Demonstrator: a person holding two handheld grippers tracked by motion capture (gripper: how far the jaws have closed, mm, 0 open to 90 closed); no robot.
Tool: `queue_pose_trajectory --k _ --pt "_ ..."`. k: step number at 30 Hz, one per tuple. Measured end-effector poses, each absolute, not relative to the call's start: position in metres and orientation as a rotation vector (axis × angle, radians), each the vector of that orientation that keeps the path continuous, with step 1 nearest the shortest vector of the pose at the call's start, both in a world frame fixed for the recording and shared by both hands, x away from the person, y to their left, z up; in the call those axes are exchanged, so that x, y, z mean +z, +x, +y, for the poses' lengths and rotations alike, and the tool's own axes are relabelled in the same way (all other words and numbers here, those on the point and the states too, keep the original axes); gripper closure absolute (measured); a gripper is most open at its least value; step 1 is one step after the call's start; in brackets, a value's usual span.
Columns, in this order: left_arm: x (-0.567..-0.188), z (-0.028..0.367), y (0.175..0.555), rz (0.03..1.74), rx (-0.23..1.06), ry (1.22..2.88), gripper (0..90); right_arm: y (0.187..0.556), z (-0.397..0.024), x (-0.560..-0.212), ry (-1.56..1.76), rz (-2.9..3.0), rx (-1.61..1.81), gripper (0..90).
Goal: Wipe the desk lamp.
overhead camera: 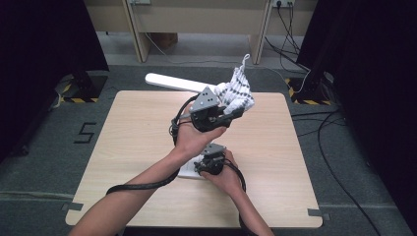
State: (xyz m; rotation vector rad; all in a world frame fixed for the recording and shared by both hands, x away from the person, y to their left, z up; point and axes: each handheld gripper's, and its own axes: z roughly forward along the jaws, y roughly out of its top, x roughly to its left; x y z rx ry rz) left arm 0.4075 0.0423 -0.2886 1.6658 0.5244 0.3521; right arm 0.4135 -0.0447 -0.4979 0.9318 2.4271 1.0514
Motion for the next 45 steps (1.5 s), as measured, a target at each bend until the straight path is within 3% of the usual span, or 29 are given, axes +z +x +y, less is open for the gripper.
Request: queue_pose_trajectory --k 45 --pt "-0.299 0.103 0.362 0.514 0.323 1.637 79.8 0.414 -0.044 -0.498 0.922 2.418 1.043 40.9"
